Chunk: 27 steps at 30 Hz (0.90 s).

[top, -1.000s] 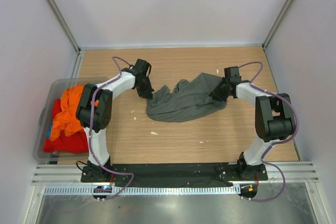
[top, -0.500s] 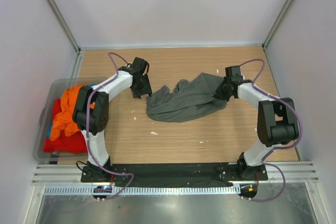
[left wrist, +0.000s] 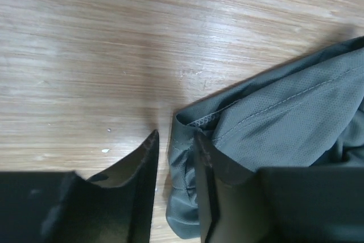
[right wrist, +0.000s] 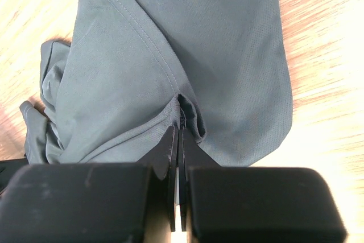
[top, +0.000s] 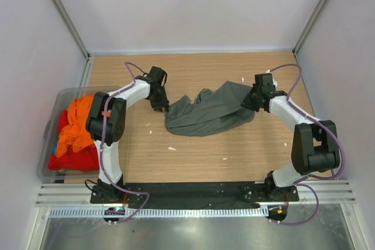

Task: Fold and stack the t-shirts
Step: Flatten the tshirt out

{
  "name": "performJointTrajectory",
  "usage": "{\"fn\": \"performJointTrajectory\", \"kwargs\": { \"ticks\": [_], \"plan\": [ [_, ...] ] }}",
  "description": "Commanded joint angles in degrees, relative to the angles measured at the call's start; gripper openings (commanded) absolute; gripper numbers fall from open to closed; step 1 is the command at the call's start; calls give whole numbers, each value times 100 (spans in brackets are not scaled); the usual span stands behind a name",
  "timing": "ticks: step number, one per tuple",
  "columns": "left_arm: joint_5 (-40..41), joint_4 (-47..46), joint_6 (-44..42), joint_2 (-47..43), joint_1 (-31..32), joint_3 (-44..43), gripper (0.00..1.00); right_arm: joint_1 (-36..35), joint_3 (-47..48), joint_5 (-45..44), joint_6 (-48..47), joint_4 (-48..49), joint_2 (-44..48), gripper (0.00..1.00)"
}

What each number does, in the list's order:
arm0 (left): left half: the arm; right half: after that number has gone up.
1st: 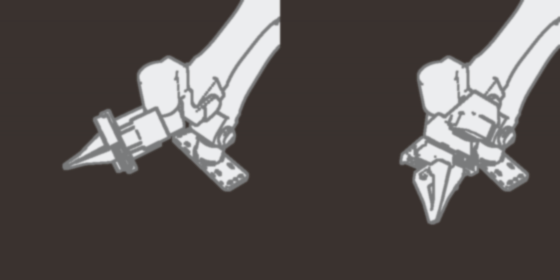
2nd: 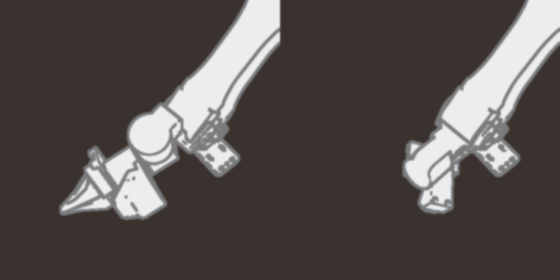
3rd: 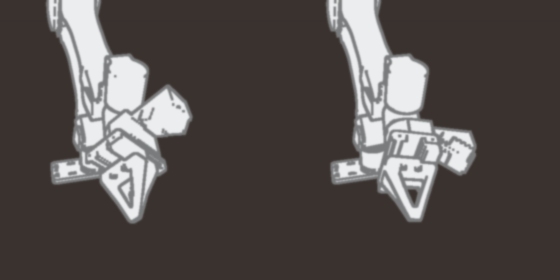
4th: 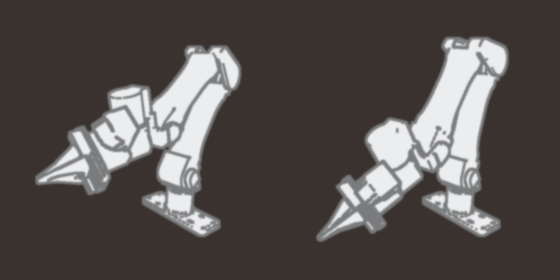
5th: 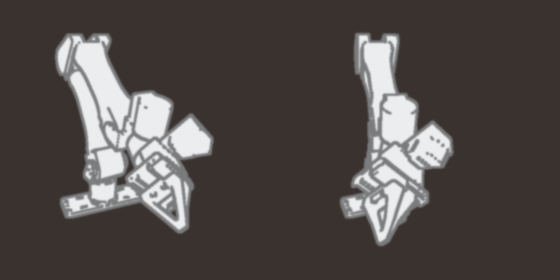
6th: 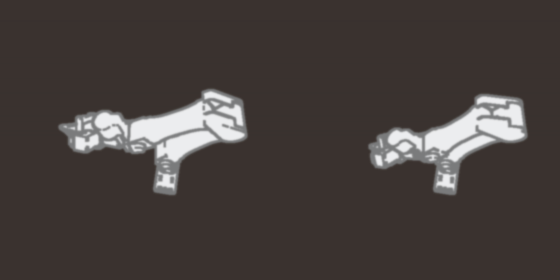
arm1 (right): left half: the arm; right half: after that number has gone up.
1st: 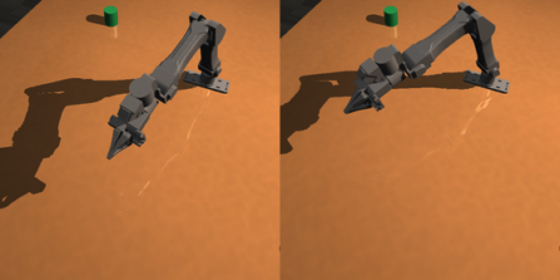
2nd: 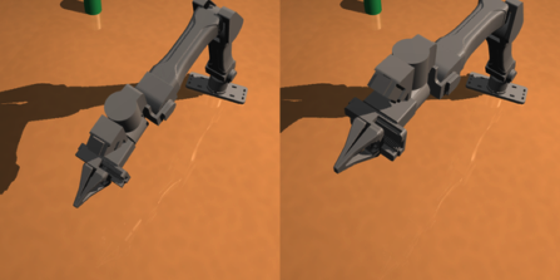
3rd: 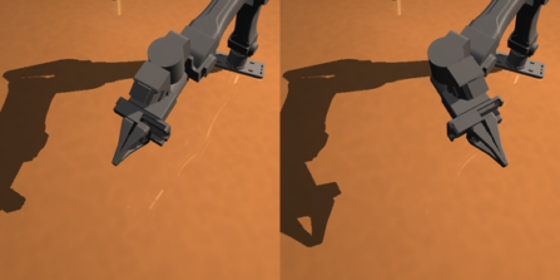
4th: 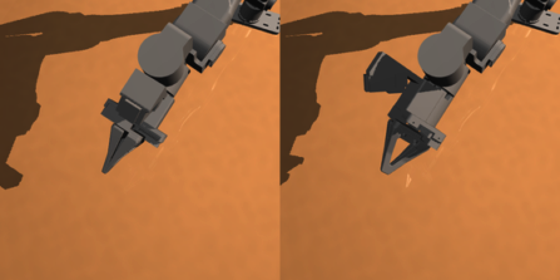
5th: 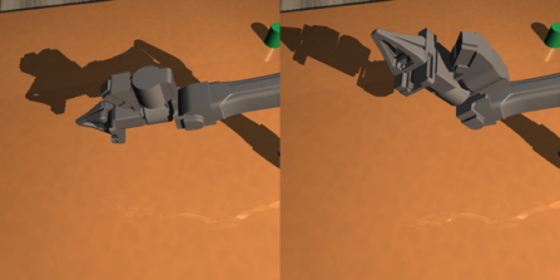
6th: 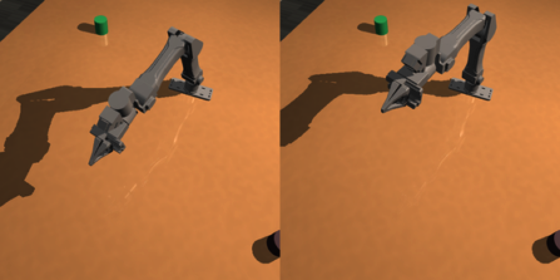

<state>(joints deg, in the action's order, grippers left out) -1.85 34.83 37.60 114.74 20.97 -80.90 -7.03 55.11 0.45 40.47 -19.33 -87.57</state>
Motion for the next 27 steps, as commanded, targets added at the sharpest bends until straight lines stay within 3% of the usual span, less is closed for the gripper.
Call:
{"fn": "performJointTrajectory", "kwargs": {
  "ticks": [1,2,4,8,12,13,17,19,22,26,27],
  "plan": [
    [-149,-108,36,92,12,-66,25,-27,35,-168,-83,87,284,1],
    [-228,-99,45,84,12,-127,11,-27,43,-168,-92,105,293,1],
    [-324,-99,106,66,12,-215,0,-18,131,-194,-92,88,267,1],
    [-413,76,238,66,4,-1126,0,26,613,-545,-188,263,100,1],
    [-54,1243,405,443,-32,-3822,0,350,2228,-520,-162,-51,-435,1],
    [34,1446,466,644,-67,-5098,0,403,3154,-511,-206,-166,-628,1],
    [141,1564,1141,560,-286,-6709,0,536,5532,-554,-601,-852,-1025,1],
    [141,1204,1363,-160,-418,-6300,0,553,6378,-651,-838,-1081,-1025,1],
    [123,456,1434,-1230,-419,-4781,0,553,6303,-923,-979,-1257,-518,1],
    [-236,-2,1469,-2172,-392,-2482,0,553,4671,-1134,-936,-1240,491,1],
    [-342,-63,1478,-2366,-340,-2030,0,562,3814,-1169,-892,-1231,695,1]
  ]
}}
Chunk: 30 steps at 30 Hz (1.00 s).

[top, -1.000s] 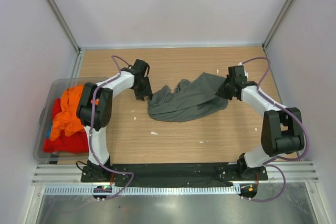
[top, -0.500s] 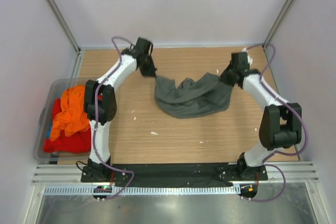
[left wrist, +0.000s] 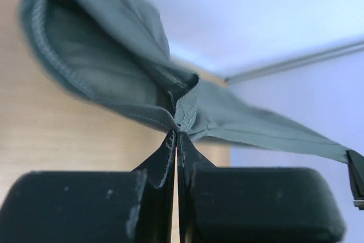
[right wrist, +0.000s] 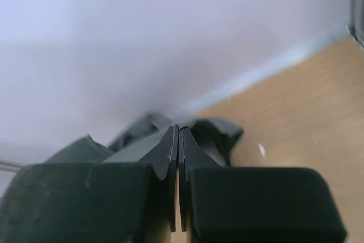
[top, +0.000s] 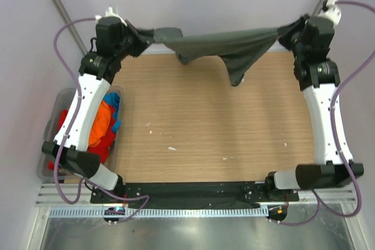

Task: Fold and stack the t-shirts
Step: Flatten the tshirt out

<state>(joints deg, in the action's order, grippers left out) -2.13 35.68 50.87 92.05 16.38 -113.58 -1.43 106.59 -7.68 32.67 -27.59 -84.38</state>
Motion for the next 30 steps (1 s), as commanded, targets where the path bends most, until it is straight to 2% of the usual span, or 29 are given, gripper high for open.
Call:
{"fn": "performJointTrajectory", "kwargs": {
  "ticks": [1,2,3,5,6,8,9,13,14,16,17,18,19,20,24,27,30],
  "plan": [
    [-375,-236,142,-265,163,1633,0,-6,-1803,-374,-42,-387,639,1],
    [-367,-246,125,-588,216,2438,0,-6,-2269,-383,-6,-283,1103,1],
    [-306,-246,116,-757,373,2855,0,-6,-3222,-374,46,-221,1360,1],
    [-201,-412,107,-1091,541,3759,0,-15,-4133,-392,240,-115,1800,1],
    [-130,-448,116,-1336,698,4539,0,-15,-4938,-374,310,-19,2150,1],
    [-68,-623,169,-1558,848,5334,0,-6,-5637,-374,503,69,2381,1],
    [-42,-693,195,-1654,962,6007,0,-6,-6171,-366,547,70,2469,1],
    [-6,-887,300,-1655,1069,7057,0,2,-6905,-330,724,70,2277,2],
    [-41,-879,292,-1664,1069,7182,0,3,-6949,-374,759,-95,2216,7],
    [-42,-800,248,-1778,1078,7297,14,-6,-6932,-436,785,-219,2067,14],
    [-24,-747,204,-1830,1078,7280,20,2,-6897,-488,794,-342,2040,24],
    [11,-677,178,-1892,1078,7245,27,-6,-6810,-515,794,-395,2031,29],
    [89,-503,151,-2040,1078,7105,40,2,-6739,-532,777,-448,2048,36],
    [125,-414,90,-2094,1078,7017,44,-6,-6660,-524,768,-518,2057,39],
    [432,35,-182,-2270,1078,6402,54,-6,-6186,-523,873,-790,2118,47],
    [556,229,-410,-2279,1078,6164,57,-6,-5949,-629,1294,-1221,2119,49],
    [688,141,-508,-2183,1078,6233,60,-6,-5974,-340,1339,-968,2119,49]
  ]
}}
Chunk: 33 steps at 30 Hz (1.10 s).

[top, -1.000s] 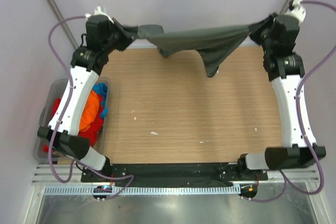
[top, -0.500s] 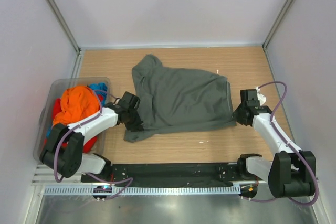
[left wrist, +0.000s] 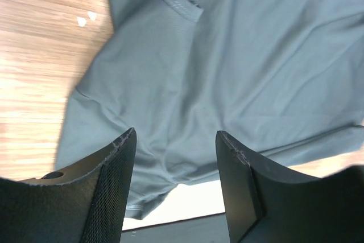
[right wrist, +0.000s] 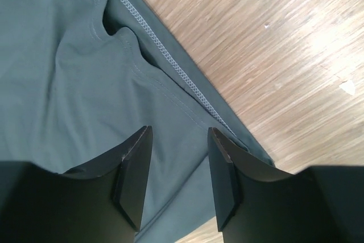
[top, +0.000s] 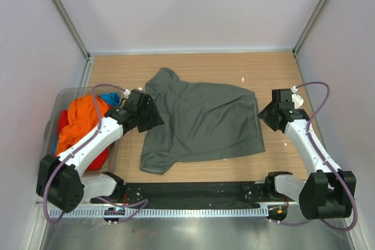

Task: Fold and stack the t-shirts
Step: Flatten the tshirt out

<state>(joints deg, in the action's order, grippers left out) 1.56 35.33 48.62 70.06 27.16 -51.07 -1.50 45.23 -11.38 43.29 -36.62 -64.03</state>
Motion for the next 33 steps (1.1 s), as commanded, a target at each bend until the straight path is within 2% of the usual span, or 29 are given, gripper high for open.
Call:
{"fn": "performJointTrajectory", "kwargs": {
  "ticks": [1,5,8,10,14,18,25,26,29,30,32,33],
  "plan": [
    [284,-7,-353,68,0,9,60,0,126,74,242,92,75,50],
    [108,-500,-432,621,0,-87,59,0,-6,380,-73,1565,-197,51],
    [239,-309,-598,1368,0,-710,58,0,300,645,-241,2288,-846,51],
    [485,96,-722,1843,0,-1227,58,0,556,532,-373,2370,-1450,52],
    [871,378,-994,2239,0,-1616,59,9,1118,636,-742,2650,-2376,52],
    [1056,580,-1074,2424,0,-1661,60,18,1532,628,-1059,2608,-3123,53],
    [1435,984,-1188,2644,62,-1819,58,71,1787,646,-875,2827,-3976,51],
    [1426,1002,-1214,2644,62,-1854,58,79,1892,585,-857,2827,-4046,50],
    [1303,1011,-1232,2565,62,-1968,58,71,2094,365,-866,2845,-4310,31],
    [1224,976,-1232,2539,62,-1994,59,79,2156,303,-848,2845,-4424,18],
    [1145,949,-1258,2565,62,-2170,59,281,2392,31,-805,2766,-4574,1],
    [1118,949,-1267,2661,62,-2266,59,308,2481,-92,-787,2722,-4635,1]
  ]
}}
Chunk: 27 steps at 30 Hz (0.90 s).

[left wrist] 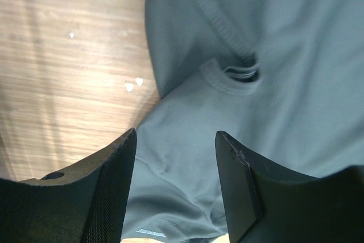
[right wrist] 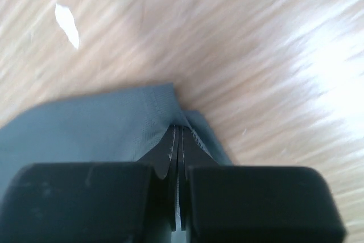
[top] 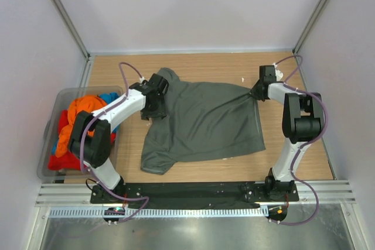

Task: Fold and stack the t-shirts
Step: Flatten the tshirt out

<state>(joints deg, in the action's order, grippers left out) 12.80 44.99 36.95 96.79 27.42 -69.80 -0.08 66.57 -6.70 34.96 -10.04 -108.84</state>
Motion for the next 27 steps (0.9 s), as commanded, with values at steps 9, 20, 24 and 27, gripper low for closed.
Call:
{"fn": "performJointTrajectory", "kwargs": {
  "ticks": [9,20,24,27],
  "plan": [
    [-356,397,-355,1201,27,-2432,60,614,2016,-781,-94,-393,-1007,1],
    [-1165,2,-320,1747,132,-2539,61,693,3398,-1324,247,-2421,-1000,45],
    [-1674,-438,-224,1597,176,-2152,62,711,3346,-1685,755,-3388,-526,52],
    [-1834,-562,-197,1658,316,-2169,62,711,3214,-1712,1178,-4127,-218,52]
  ]
}}
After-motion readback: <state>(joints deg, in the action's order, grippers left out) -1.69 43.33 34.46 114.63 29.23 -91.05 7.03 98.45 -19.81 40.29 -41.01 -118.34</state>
